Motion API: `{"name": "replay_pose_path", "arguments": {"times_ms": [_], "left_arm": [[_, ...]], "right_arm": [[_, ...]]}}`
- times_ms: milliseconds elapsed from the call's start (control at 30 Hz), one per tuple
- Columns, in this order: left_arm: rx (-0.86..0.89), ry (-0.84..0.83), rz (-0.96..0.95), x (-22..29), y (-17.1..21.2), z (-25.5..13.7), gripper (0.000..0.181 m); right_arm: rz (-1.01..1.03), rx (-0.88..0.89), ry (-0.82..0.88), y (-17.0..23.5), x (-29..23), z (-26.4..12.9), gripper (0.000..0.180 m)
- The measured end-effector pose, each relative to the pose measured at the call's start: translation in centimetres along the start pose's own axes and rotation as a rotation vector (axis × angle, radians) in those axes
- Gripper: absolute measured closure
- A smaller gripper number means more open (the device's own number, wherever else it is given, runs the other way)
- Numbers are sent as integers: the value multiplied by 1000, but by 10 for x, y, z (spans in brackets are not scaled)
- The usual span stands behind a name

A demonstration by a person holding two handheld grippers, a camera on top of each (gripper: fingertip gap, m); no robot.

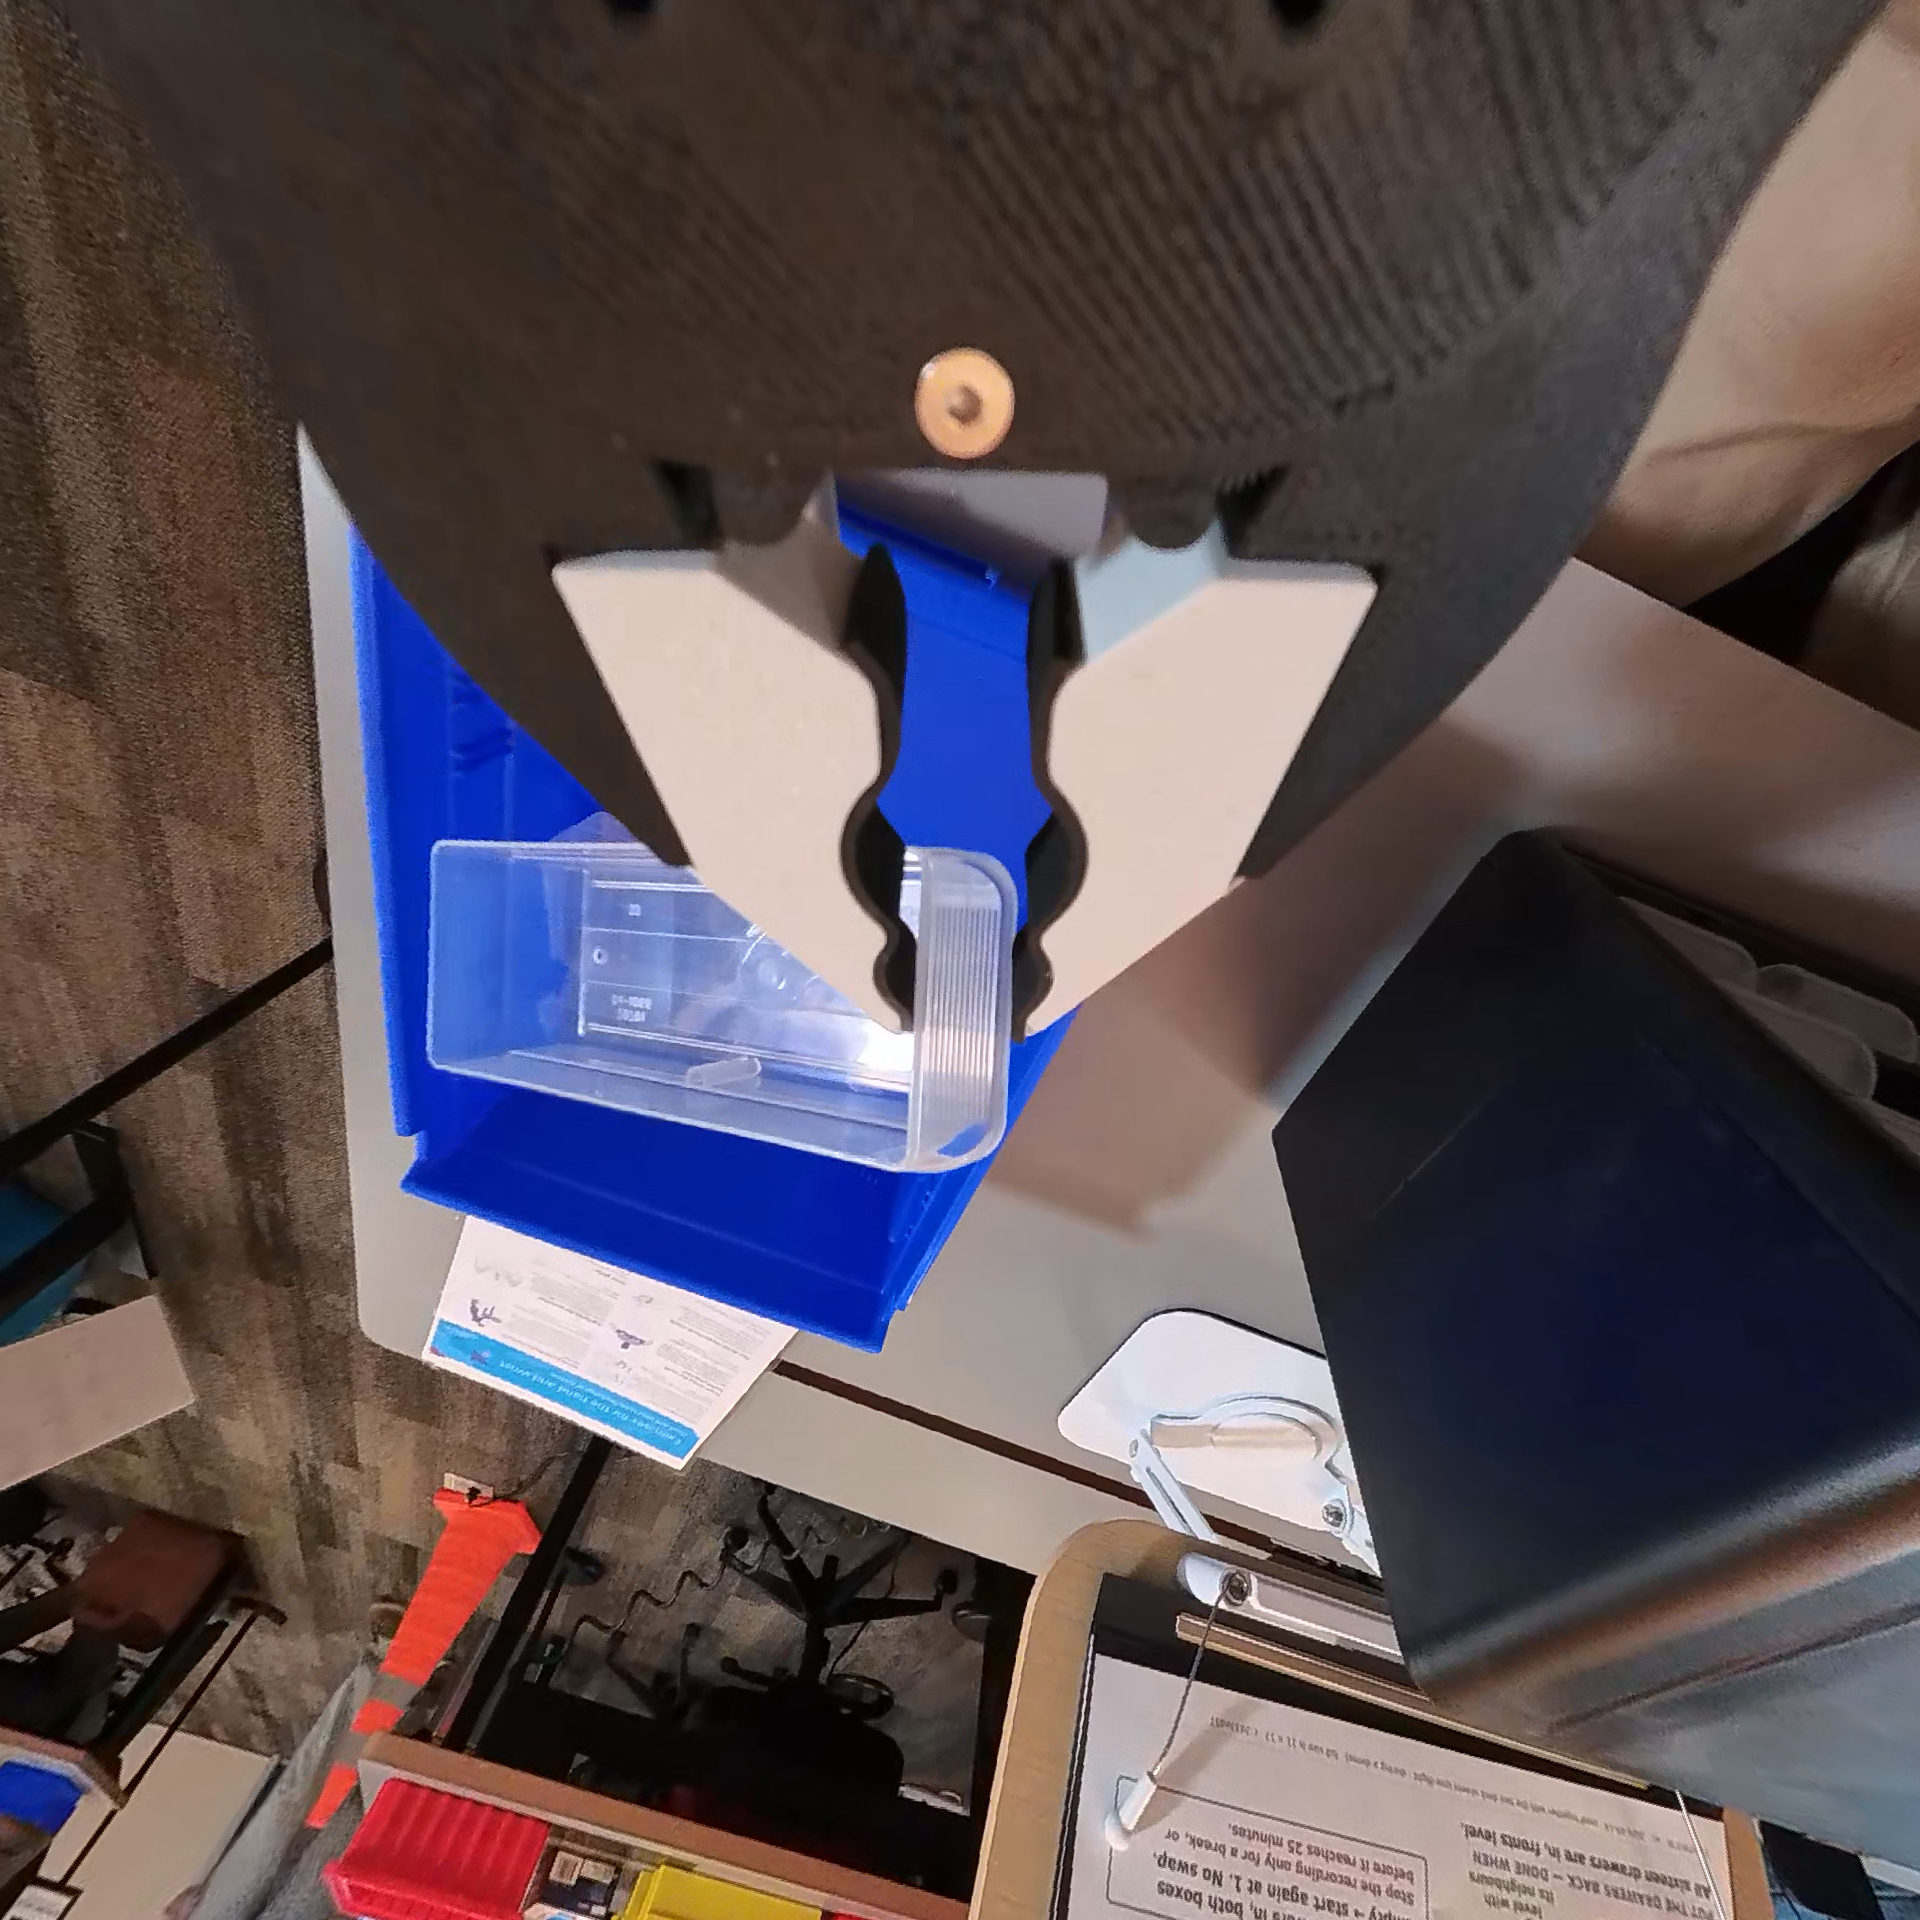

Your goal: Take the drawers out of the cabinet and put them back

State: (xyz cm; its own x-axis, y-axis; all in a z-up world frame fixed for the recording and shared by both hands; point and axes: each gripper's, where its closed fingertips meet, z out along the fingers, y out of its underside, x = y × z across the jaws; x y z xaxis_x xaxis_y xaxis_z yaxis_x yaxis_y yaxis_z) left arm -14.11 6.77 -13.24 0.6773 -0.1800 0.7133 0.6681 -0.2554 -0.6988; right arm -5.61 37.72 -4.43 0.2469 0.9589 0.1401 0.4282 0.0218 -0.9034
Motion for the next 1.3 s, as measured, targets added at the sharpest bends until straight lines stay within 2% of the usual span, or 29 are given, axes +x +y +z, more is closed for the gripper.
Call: {"name": "replay_pose_path", "arguments": {"times_ms": [1300], "left_arm": [[-1,-1,-3,0,0,0,160]], "right_arm": [[-2,-38,2,7,-1,4,163]]}}
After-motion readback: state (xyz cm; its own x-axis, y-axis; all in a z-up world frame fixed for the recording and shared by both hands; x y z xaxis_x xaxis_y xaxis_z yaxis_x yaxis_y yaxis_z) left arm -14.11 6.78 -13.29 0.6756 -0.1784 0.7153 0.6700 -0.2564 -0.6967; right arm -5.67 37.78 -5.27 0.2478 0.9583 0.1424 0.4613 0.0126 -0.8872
